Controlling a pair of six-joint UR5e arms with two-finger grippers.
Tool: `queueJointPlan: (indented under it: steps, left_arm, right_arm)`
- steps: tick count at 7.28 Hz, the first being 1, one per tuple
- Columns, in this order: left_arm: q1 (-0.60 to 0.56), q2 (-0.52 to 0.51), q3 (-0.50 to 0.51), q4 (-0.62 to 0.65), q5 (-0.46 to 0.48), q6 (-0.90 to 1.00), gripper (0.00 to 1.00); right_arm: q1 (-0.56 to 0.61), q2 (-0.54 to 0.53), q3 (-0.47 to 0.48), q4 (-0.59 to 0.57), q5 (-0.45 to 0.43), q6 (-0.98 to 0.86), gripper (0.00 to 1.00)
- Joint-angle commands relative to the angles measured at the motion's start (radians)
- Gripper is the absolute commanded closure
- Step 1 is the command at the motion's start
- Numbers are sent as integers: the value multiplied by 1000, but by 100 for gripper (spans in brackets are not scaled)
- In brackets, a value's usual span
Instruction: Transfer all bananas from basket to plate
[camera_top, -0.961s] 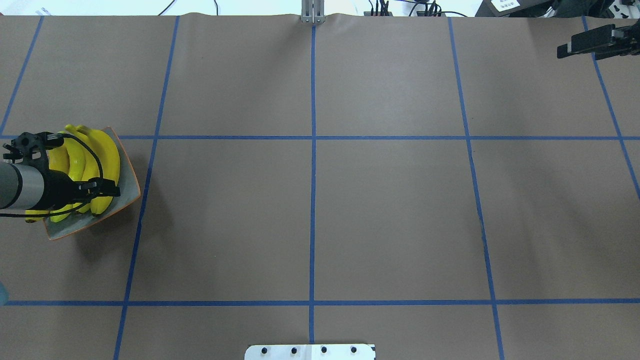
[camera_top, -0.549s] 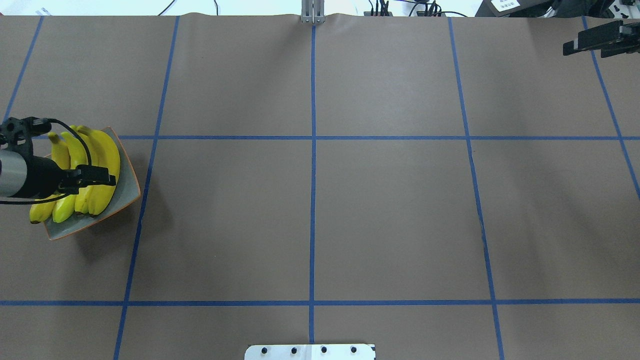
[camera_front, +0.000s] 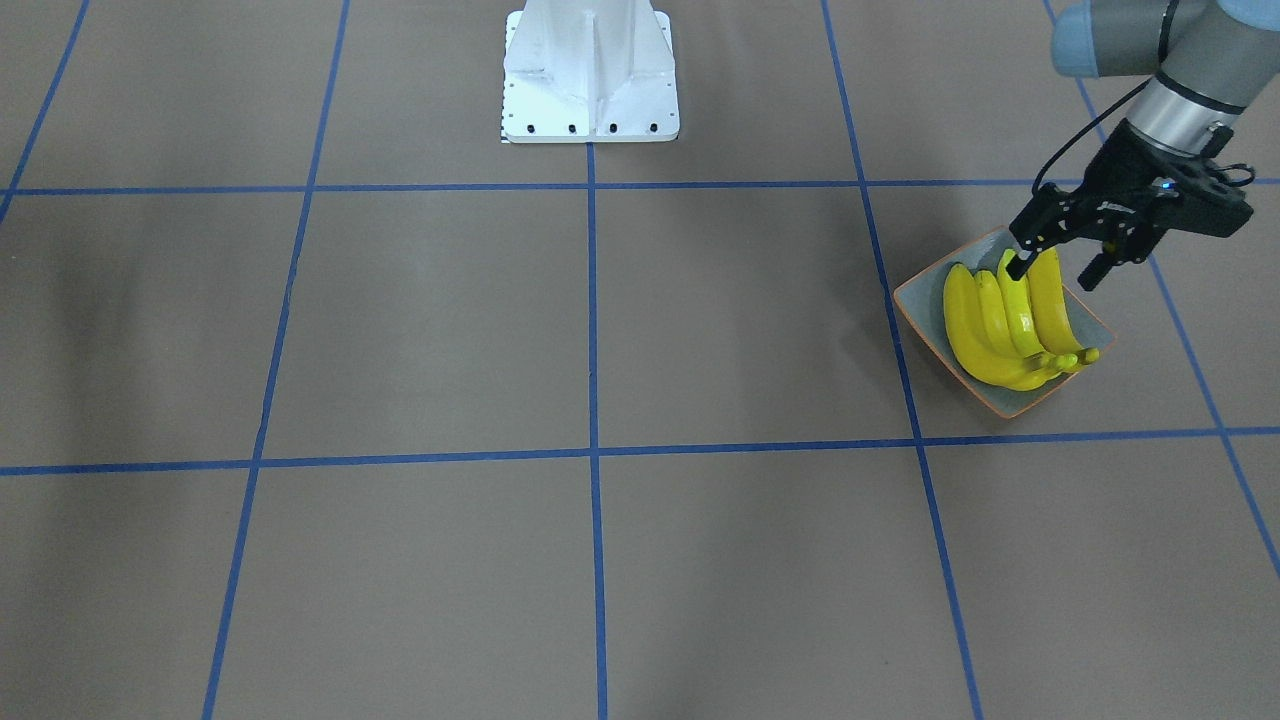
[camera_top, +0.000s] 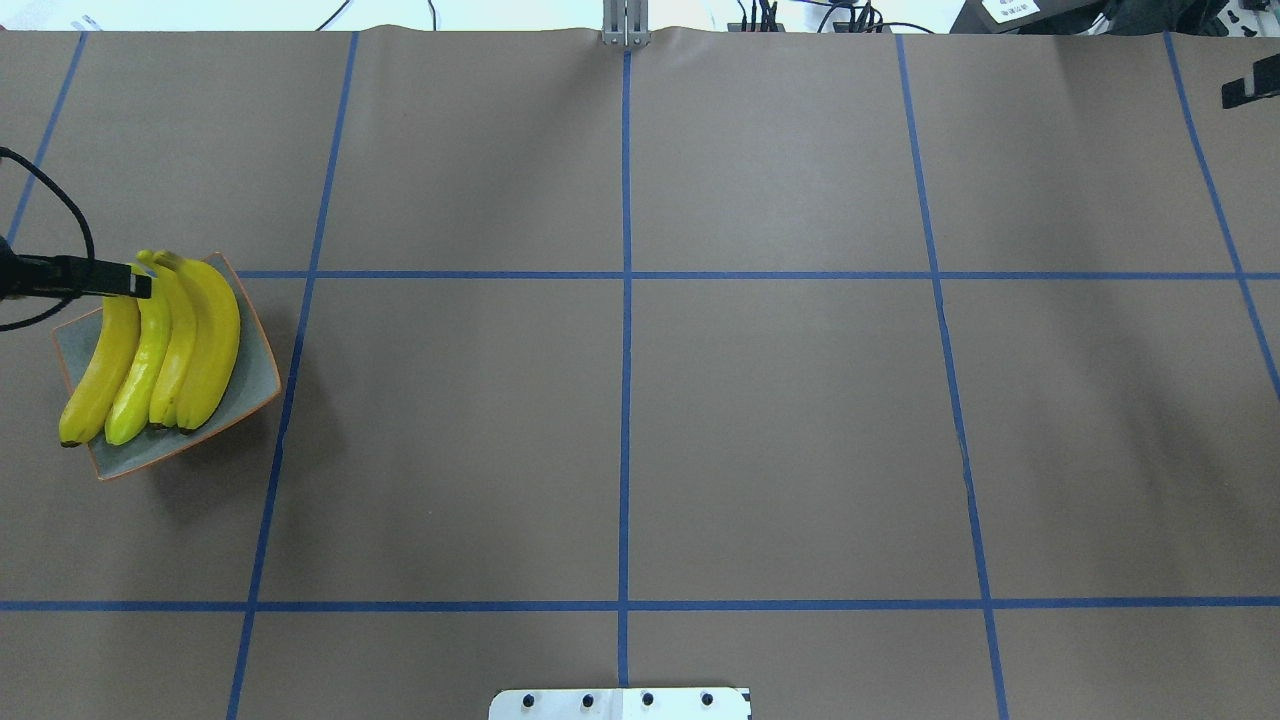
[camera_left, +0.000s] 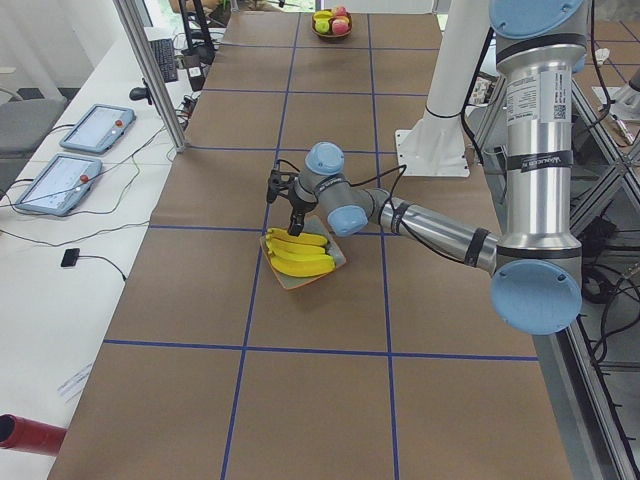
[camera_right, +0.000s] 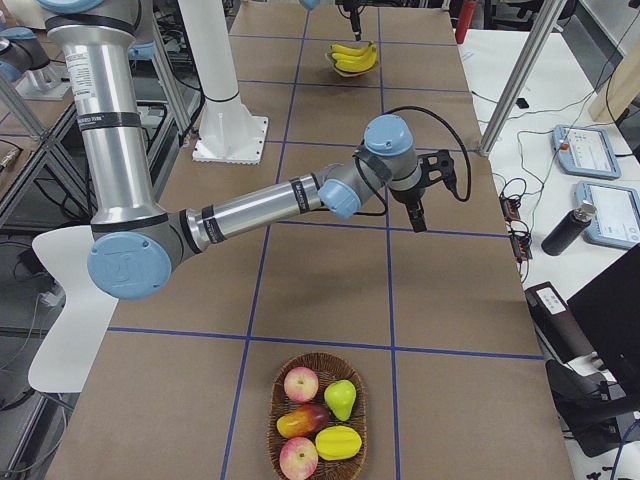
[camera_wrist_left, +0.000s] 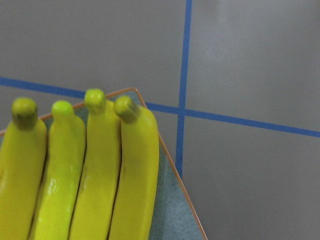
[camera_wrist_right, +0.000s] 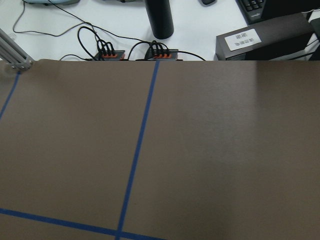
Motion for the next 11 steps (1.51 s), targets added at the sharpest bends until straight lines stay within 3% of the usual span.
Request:
queueJointPlan:
  steps: [1,3,4,6,8,10,11]
  left_arm:
    - [-159,-10,-110,354,-2,436,0]
    - [-320,-17,-94,531,-1,780,0]
    - [-393,-29,-84,626,-5,838,0]
    - [-508,-30,3,739,-167,1032,0]
    - [-537,28,78,742,-185,1099,0]
    - [-539,98,68,684,-191,1093,0]
    - [-539,108,74,679,-261,1092,0]
  right_arm:
    - [107,-50,-4,-176,-2,-316,0]
    - [186,-93,-13,-329,-12,-553,0]
    - [233,-100,-13,-423,-13,-650,0]
    - [305,-118,-15,-621,-16,-860,0]
    - [344,-239,-16,-619,-19,-887,0]
    - [347,-258,-27,-613,-18,-816,0]
    - [347,-261,-32,-588,-18,-782,0]
